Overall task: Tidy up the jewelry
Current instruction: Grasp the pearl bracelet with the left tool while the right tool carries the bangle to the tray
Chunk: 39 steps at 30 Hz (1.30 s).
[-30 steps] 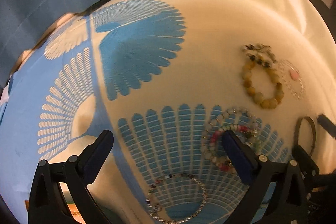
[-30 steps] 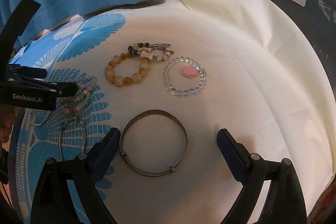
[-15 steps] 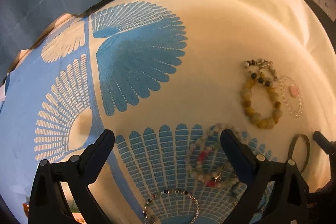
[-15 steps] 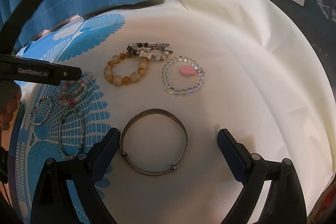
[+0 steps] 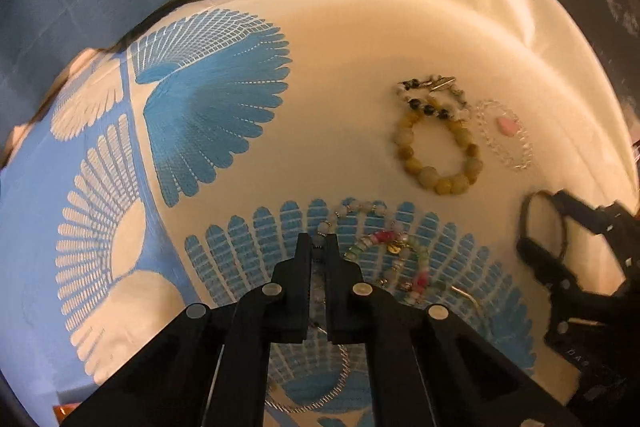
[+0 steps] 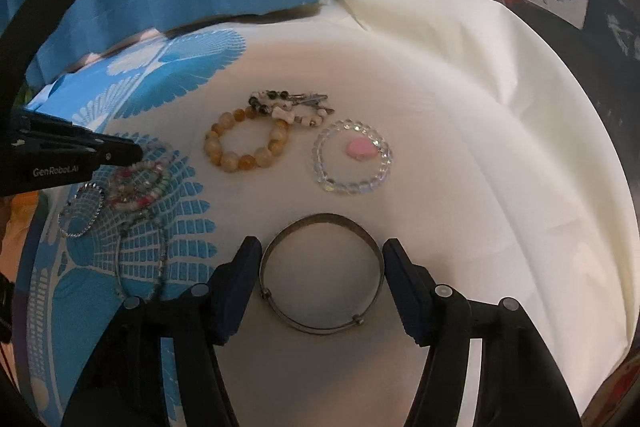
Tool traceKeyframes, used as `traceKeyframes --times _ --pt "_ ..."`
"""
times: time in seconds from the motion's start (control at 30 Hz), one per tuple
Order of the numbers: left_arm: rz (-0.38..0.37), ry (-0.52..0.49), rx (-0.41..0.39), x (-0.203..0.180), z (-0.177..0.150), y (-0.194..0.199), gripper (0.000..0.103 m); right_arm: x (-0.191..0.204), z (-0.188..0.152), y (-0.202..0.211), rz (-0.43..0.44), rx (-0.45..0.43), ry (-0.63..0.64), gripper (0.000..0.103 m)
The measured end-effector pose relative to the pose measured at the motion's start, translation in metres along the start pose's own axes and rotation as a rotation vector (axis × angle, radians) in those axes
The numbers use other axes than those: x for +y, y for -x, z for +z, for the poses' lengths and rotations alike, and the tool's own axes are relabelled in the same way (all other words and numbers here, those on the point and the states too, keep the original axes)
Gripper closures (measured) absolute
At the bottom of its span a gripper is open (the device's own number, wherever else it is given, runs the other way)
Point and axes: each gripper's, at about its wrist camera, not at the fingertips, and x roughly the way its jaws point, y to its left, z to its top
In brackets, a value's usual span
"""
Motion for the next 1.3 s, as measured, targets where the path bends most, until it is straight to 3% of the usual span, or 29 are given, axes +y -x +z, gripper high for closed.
traceKeyframes --times 0.33,0.53,0.67,0.87,1.13,1.3 --pt "-0.016 0.058 -0.203 -0.001 -0.013 0.105 0.100 -0.009 0.009 0.062 0.004 -0.112 -0.018 0.041" --pt "0.007 0.077 -0.278 -0.006 -0.049 0.171 0.100 0.003 -0.003 0.114 0.026 -0.148 0.006 0.041" --pt "0.025 0.089 -0.320 -0.015 -0.095 0.216 0.100 0.016 -0.022 0.150 0.054 -0.166 0.025 0.041" --pt "0.026 0.109 -0.354 -0.034 -0.180 0.263 0.100 0.046 -0.076 0.203 0.121 -0.158 0.066 0.041" --pt "0.013 0.204 -0.324 -0.041 -0.303 0.279 0.100 0.097 -0.158 0.250 0.208 -0.102 0.147 0.041" --pt "0.014 0.264 -0.319 -0.044 -0.352 0.282 0.100 0.125 -0.198 0.272 0.246 -0.086 0.203 0.041"
